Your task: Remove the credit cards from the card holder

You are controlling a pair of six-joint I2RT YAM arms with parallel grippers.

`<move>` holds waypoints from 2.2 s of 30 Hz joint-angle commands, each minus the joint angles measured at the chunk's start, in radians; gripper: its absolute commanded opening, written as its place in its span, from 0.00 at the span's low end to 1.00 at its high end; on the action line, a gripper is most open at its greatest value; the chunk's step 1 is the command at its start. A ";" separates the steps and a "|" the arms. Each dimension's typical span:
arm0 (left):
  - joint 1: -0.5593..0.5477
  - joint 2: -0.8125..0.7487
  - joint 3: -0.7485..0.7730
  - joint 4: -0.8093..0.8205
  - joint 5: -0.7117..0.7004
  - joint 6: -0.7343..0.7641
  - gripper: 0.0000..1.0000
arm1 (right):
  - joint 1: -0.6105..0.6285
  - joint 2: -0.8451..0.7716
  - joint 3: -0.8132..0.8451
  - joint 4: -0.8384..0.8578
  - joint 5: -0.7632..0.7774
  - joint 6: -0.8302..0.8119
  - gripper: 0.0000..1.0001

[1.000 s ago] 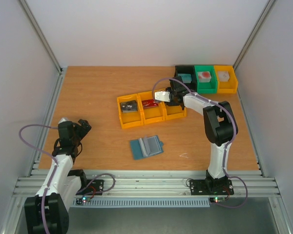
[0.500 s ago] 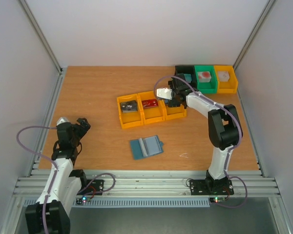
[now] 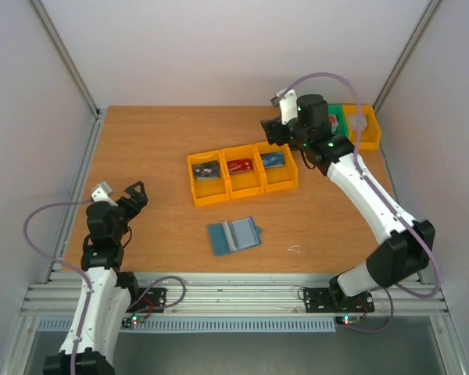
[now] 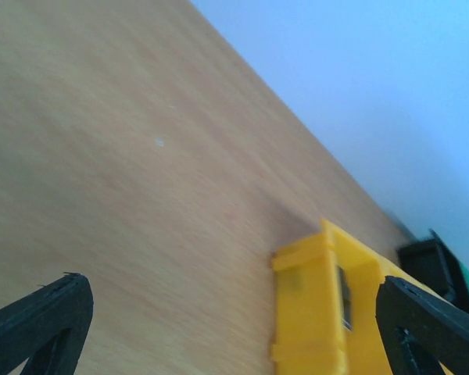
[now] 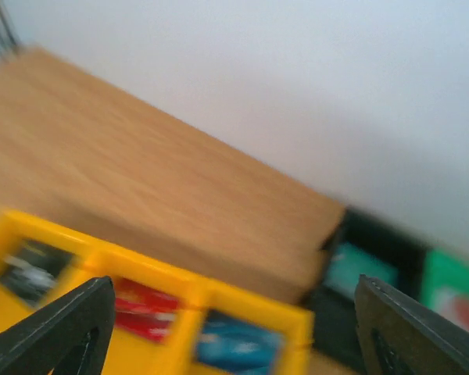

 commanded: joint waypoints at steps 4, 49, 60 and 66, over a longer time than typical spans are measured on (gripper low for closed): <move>-0.210 0.052 0.053 0.086 0.293 0.135 0.99 | 0.208 -0.101 -0.119 -0.320 -0.061 0.810 0.79; -0.766 0.825 0.040 0.396 0.234 0.033 0.21 | 0.477 0.033 -0.563 -0.088 -0.311 1.146 0.40; -0.758 0.450 0.196 0.430 0.423 0.336 0.00 | 0.092 -0.366 -0.268 -0.390 -0.687 0.677 0.56; -0.673 0.268 0.407 0.363 0.399 0.473 0.00 | 0.060 -0.268 0.154 -0.572 -0.708 0.425 0.63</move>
